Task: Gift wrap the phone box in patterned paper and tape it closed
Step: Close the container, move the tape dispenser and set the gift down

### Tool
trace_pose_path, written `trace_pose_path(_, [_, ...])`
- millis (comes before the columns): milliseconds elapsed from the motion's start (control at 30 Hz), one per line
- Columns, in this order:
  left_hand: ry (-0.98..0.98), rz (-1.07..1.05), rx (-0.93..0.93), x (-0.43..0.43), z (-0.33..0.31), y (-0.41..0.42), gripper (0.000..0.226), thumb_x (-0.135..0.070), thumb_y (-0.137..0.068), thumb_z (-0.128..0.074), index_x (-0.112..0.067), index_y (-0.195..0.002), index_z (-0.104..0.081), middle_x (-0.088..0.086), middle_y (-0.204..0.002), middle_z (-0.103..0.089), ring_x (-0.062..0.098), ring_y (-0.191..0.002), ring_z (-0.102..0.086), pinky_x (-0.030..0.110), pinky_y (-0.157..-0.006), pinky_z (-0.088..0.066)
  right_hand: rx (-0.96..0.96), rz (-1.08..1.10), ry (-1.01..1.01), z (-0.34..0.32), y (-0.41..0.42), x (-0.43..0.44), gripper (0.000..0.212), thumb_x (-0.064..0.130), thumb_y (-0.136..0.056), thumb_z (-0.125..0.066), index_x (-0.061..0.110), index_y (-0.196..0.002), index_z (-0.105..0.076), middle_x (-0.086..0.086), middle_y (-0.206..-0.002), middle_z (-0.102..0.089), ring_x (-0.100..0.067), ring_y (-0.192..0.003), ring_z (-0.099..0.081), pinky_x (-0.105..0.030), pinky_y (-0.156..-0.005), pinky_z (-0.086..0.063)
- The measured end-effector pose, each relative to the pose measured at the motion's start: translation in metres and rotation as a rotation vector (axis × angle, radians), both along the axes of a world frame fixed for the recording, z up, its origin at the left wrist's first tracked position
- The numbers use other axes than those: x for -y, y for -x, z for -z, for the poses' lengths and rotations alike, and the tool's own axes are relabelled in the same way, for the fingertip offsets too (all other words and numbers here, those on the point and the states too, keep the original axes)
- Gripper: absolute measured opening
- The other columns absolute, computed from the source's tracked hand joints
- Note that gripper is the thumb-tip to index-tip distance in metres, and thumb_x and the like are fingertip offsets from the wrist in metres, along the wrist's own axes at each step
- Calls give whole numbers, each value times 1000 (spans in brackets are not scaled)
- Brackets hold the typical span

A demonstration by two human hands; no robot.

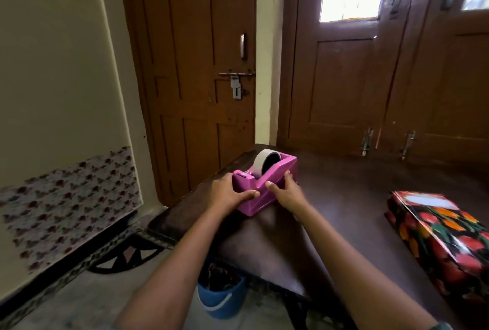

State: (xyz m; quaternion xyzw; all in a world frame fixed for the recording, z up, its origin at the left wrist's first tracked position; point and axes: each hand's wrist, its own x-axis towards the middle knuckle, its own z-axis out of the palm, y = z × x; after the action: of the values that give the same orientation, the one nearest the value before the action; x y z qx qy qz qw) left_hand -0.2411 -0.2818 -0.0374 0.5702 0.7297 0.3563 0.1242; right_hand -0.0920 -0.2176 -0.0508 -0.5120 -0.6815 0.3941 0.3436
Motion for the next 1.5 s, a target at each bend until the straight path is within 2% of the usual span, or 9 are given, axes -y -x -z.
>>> trace_pose_path(233, [53,-31,-56,-61,5,35,79,-54,-65,-76,-13,-127,-50,6,-127,-58,20,-115,-55,30,-89,-46,-138,-78,54,1,36,-67,71,31,-94,-50,17,-150,-7,-9,-151,-28,-25,-131,-39,-28,-96,-37])
trace_pose_path(367, [43,-73,-82,-93,10,46,77,-56,-67,-74,-14,-126,-49,5,-128,-57,21,-115,-55,28,-85,-45,-219,-55,86,8,59,-100,75,35,-95,-47,17,-150,0,-9,-153,-24,-26,-132,-38,-29,-97,-36])
trace_pose_path(500, [51,-57,-77,-111,14,54,78,-54,-73,-70,-16,-133,-39,5,-134,-52,23,-119,-53,32,-90,-46,-249,-48,93,14,74,-124,75,36,-96,-45,18,-150,3,-9,-153,-22,-26,-132,-38,-26,-91,-34])
trace_pose_path(867, [65,-111,-80,-144,22,63,83,-61,-72,-66,-13,-133,-34,8,-131,-53,25,-115,-55,36,-89,-50,-240,-84,140,13,96,-163,67,33,-97,-41,17,-150,-2,-12,-147,-30,-28,-129,-40,-30,-92,-36])
trace_pose_path(1033, [72,-101,-52,-149,23,65,86,-61,-72,-66,-13,-135,-31,9,-133,-50,26,-117,-54,38,-91,-49,-241,-97,147,10,100,-167,68,35,-98,-38,17,-150,1,-12,-149,-28,-28,-130,-39,-31,-97,-35])
trace_pose_path(1167, [86,-80,-33,-148,20,67,84,-59,-72,-68,-13,-133,-34,10,-134,-50,27,-118,-52,38,-92,-47,-202,-71,116,6,103,-155,67,35,-99,-33,14,-149,6,-12,-153,-18,-30,-134,-33,-34,-102,-33])
trace_pose_path(1267, [113,-74,30,-145,17,64,84,-55,-72,-70,-11,-134,-35,11,-135,-49,27,-121,-50,38,-95,-44,-114,-86,129,2,94,-143,60,37,-100,-30,10,-149,-10,-16,-148,-31,-29,-130,-39,-28,-91,-34])
trace_pose_path(1400, [133,-87,125,-127,10,56,68,-42,-76,-72,-11,-130,-44,9,-133,-53,25,-121,-50,36,-96,-42,-71,-86,129,-4,69,-115,56,40,-99,-33,12,-147,-24,-11,-150,-32,-27,-135,-34,-38,-109,-28])
trace_pose_path(1500, [61,-139,149,-102,5,45,58,-33,-83,-68,-10,-131,-47,8,-132,-54,24,-119,-52,32,-93,-42,-79,-71,99,-12,45,-91,57,37,-97,-42,14,-147,-26,-7,-150,-31,-24,-136,-33,-39,-110,-29])
